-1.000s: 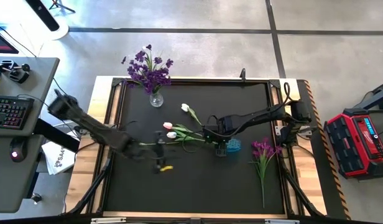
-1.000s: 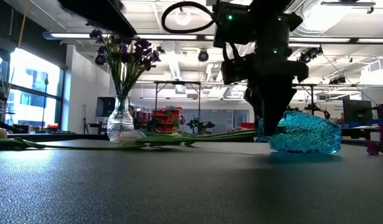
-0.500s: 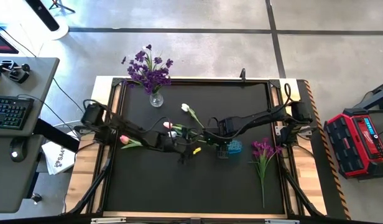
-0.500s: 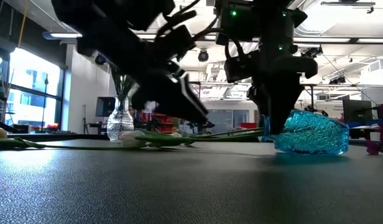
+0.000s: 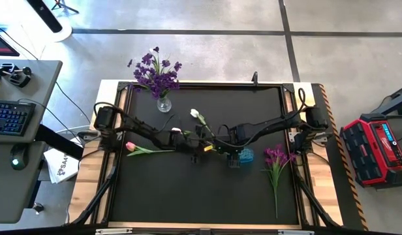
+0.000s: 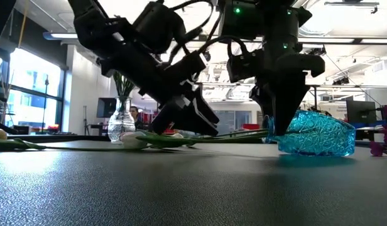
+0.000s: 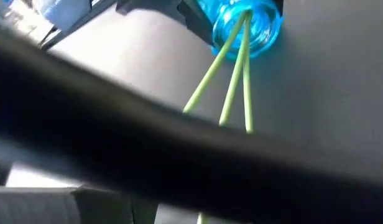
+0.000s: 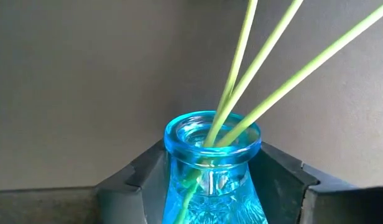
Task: Sort flowers into vase by color
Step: Adjust the transparent blue vase
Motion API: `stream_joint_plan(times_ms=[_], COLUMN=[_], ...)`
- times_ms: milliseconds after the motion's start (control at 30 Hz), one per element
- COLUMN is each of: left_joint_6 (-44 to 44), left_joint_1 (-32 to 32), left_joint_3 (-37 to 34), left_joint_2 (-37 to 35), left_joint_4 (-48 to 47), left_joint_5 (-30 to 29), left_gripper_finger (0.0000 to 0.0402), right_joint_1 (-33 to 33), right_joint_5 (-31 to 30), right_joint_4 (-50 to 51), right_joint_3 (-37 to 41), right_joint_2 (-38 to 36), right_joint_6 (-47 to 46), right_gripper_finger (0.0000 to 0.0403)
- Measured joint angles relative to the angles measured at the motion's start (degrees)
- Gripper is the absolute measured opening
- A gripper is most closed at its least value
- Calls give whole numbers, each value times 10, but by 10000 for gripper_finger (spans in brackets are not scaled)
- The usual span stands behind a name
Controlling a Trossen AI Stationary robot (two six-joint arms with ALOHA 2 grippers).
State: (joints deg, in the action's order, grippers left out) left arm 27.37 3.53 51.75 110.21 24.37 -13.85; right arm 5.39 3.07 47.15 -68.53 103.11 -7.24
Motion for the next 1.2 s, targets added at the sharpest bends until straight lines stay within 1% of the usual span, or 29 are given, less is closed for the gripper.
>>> stream_joint_plan(times_ms=[133,333,400,533,667,833,900,1067,1200], left_joint_6=[2,-67,-72,-74,-71,-68,-73,-74,-52], left_joint_1=[-28,-78,-86,-92,-92,-88,-93,-118,-119], left_joint_3=[0,0,0,0,0,0,0,11,13], left_joint_2=[0,0,0,11,20,19,19,44,53], left_joint_4=[2,0,-1,-1,12,45,59,51,38], left_joint_5=[60,173,196,210,209,178,180,190,196], left_gripper_finger=[231,250,250,250,250,250,245,207,167], right_joint_1=[1,2,2,3,3,3,3,3,3], right_joint_5=[2,2,3,3,4,5,5,4,4], right_joint_4=[-8,-16,-18,-18,-20,-24,-24,-28,-32], right_joint_3=[0,0,0,0,0,-1,-1,-1,-1], right_joint_2=[0,0,0,0,0,0,0,0,0], right_joint_6=[-3,-5,-4,-3,-4,-4,-4,-4,-4], right_gripper_finger=[190,190,190,190,190,190,190,190,190])
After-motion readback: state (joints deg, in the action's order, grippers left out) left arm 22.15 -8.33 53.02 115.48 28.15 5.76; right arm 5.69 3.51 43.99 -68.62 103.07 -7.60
